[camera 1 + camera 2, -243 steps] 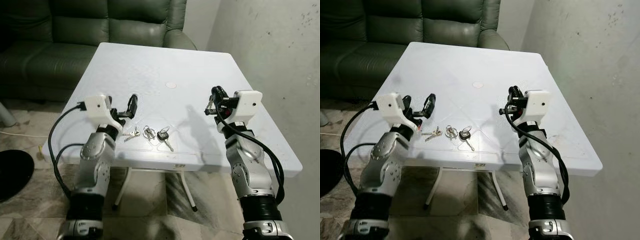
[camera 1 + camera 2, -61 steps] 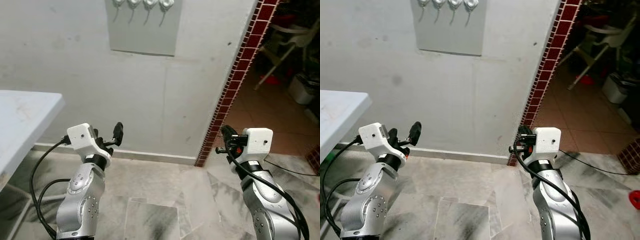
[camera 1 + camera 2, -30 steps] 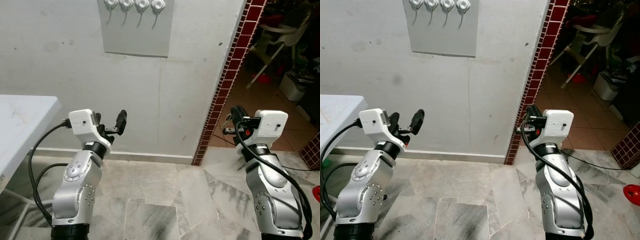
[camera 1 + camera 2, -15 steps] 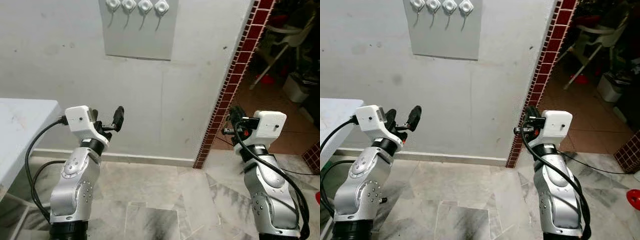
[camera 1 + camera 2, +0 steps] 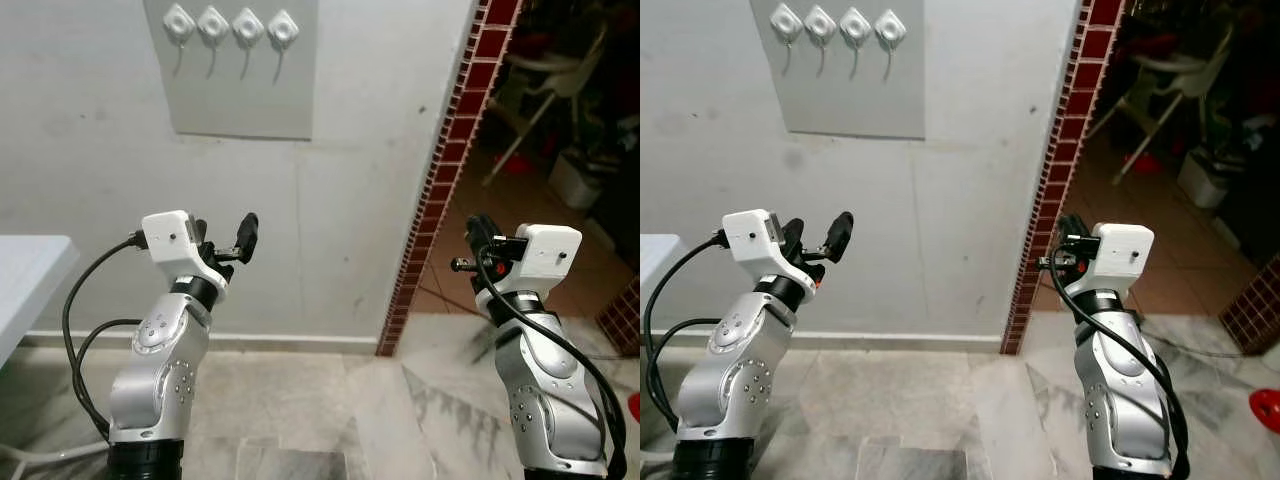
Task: Hang keys on a hook
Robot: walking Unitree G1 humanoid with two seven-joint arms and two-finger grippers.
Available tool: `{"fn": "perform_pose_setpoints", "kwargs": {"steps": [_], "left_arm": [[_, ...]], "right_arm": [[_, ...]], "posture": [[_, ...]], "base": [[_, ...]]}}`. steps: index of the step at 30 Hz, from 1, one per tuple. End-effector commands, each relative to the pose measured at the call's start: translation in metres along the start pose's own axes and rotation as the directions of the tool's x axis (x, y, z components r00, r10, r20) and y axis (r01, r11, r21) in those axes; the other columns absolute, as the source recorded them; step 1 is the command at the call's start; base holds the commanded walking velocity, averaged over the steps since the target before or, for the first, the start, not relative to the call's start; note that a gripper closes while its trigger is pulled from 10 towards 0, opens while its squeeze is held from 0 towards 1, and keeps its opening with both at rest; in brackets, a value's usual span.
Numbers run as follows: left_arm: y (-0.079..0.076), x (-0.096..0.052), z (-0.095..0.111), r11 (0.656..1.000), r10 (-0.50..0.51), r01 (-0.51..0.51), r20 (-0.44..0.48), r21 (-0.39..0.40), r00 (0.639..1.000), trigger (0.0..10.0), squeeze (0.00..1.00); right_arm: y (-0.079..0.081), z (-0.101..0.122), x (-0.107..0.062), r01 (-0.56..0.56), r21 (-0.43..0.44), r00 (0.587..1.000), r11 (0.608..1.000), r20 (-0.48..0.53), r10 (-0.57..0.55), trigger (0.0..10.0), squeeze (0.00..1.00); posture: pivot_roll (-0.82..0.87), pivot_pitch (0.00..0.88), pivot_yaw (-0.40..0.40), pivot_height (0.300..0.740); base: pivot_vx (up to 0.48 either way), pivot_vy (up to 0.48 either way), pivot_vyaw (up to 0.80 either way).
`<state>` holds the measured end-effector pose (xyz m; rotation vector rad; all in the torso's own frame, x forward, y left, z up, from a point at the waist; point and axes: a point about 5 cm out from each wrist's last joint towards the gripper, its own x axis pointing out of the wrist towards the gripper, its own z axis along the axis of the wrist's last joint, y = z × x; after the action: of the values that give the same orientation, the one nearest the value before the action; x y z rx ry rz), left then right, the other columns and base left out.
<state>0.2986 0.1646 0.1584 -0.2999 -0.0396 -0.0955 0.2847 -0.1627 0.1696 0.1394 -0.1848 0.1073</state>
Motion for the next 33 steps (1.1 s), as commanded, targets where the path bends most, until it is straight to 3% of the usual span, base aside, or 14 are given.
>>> {"fn": "perform_pose_setpoints", "kwargs": {"steps": [1,8,24,33], "left_arm": [[-0.0056,0.002,0.0014,1.0,-0.016,0.016,0.003,-0.007,1.0,10.0,0.0],[-0.0064,0.0019,0.0003,1.0,-0.014,0.014,0.001,-0.016,1.0,10.0,0.0],[-0.0081,0.0012,-0.0029,0.999,-0.016,0.015,-0.008,-0.029,1.0,10.0,0.0],[-0.0095,0.0017,-0.0019,0.999,-0.025,0.025,-0.011,0.024,1.0,10.0,0.0]], "right_arm": [[-0.004,0.0049,-0.0001,0.003,-0.011,1.0,1.0,0.017,-0.002,10.0,0.0],[-0.0037,0.0047,-0.0002,-0.004,-0.011,1.0,1.0,0.015,0.005,10.0,0.0],[-0.0016,0.0043,-0.0012,-0.022,-0.01,1.0,1.0,0.011,0.022,10.0,0.0],[0.0,0.004,-0.0023,-0.024,-0.007,1.0,1.0,0.011,0.024,10.0,0.0]], "posture": [[0.02,0.0,-0.041,0.715],[0.02,0.0,-0.041,0.715],[0.02,0.0,-0.044,0.715],[0.02,0.0,-0.041,0.715]], "base": [[0.334,0.0,0.0],[0.32,0.152,0.0],[0.275,0.354,0.0],[0.368,0.127,0.0]]}}
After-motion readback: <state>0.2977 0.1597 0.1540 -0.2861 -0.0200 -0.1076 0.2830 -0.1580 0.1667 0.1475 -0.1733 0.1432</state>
